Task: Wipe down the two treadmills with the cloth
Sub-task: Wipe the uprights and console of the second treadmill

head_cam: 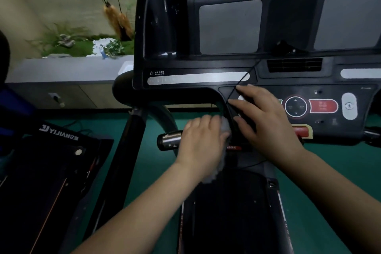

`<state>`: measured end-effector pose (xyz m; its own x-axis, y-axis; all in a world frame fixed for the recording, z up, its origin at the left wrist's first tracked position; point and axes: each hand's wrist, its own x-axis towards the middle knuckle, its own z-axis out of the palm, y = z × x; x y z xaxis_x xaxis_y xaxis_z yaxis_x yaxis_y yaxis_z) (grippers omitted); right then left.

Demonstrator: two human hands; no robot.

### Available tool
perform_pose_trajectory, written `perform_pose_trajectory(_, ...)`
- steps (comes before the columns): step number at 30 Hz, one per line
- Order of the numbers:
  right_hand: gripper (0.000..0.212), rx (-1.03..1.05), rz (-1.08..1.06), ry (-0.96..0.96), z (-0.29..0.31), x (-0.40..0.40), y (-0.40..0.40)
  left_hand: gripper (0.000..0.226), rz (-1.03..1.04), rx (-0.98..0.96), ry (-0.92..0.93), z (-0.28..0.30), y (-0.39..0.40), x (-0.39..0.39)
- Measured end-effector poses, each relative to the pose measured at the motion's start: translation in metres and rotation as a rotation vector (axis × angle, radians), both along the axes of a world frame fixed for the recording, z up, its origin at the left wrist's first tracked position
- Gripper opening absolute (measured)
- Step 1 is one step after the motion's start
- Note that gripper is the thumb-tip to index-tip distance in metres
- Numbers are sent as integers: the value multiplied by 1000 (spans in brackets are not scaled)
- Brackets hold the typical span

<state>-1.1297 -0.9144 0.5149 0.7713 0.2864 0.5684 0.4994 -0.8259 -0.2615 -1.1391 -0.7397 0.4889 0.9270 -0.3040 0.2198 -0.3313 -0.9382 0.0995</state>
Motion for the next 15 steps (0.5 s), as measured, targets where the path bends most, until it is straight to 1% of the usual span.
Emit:
perform_pose_trajectory(1, 36, -7, 16, 2, -1, 1, -2, 40, -12, 9, -18, 2, -5, 5)
perform_pose_trajectory(2, 36, -16, 27, 0, -1, 1, -2, 38, -33, 9, -21, 2, -3, 8)
perform_pose_trajectory(4, 36, -24, 42, 1, -1, 1, -3, 42, -75, 12, -2, 0, 15, 6)
perform_pose_trajectory(5, 36, -27, 49, 4, -1, 2, -5, 44, -62, 14, 1, -3, 30, 4)
perform_pose_trajectory(7, 37, -53, 59, 15, 1, 3, -8, 45, 25, 6, 4, -9, 63, -1)
perform_pose_trajectory(9, 38, -84, 62, 21, 1, 3, -10, 48, 113, -60, 8, -12, 74, -4)
perform_pose_trajectory(15, 35, -68, 66, -27, -2, 4, -8, 35, 136, -120, -136, -7, -20, -1)
